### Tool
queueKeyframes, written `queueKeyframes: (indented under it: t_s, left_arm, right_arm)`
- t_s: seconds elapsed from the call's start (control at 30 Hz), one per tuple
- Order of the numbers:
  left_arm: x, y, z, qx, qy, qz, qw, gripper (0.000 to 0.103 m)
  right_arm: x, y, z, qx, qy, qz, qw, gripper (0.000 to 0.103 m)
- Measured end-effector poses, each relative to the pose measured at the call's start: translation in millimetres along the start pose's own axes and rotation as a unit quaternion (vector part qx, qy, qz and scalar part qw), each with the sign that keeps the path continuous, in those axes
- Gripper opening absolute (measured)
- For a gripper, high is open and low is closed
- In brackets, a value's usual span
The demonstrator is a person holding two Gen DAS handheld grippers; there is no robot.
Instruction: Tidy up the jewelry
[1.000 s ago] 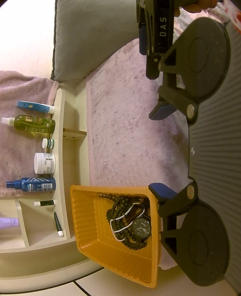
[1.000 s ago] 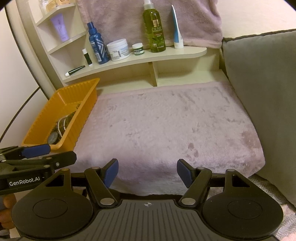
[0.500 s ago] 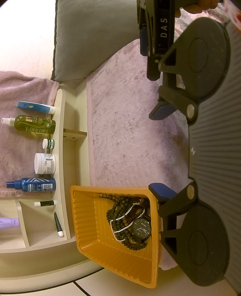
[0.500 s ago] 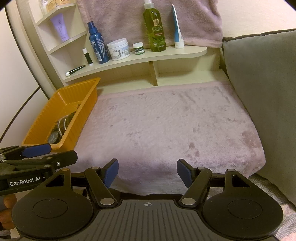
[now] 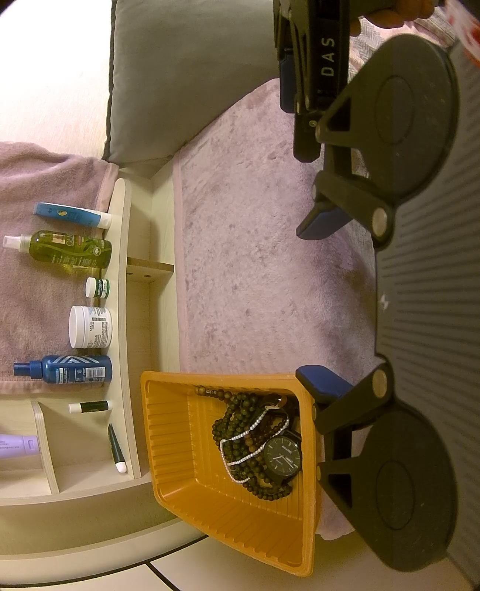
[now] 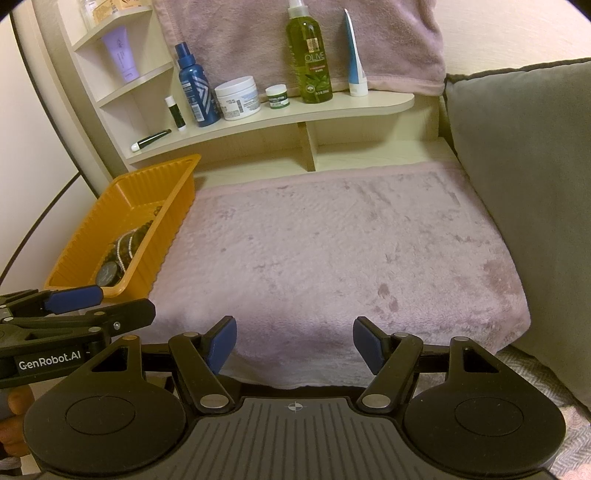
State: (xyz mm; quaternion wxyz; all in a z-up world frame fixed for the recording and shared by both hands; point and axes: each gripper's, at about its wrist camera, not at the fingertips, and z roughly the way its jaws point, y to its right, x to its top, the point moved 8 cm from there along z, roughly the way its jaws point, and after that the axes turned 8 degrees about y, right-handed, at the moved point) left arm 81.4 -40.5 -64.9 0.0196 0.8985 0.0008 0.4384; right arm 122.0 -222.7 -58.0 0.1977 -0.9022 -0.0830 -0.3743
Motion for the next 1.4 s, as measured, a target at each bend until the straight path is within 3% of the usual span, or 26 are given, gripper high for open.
queueKeyframes:
  t_s: [1.4]
  left_arm:
    - [2.0, 7.1, 0.2, -0.001, 0.002, 0.0, 1.0, 0.073]
  right_arm:
    - [0.3, 0.9, 1.6, 0.001, -0.001, -0.001, 1.0, 0.07]
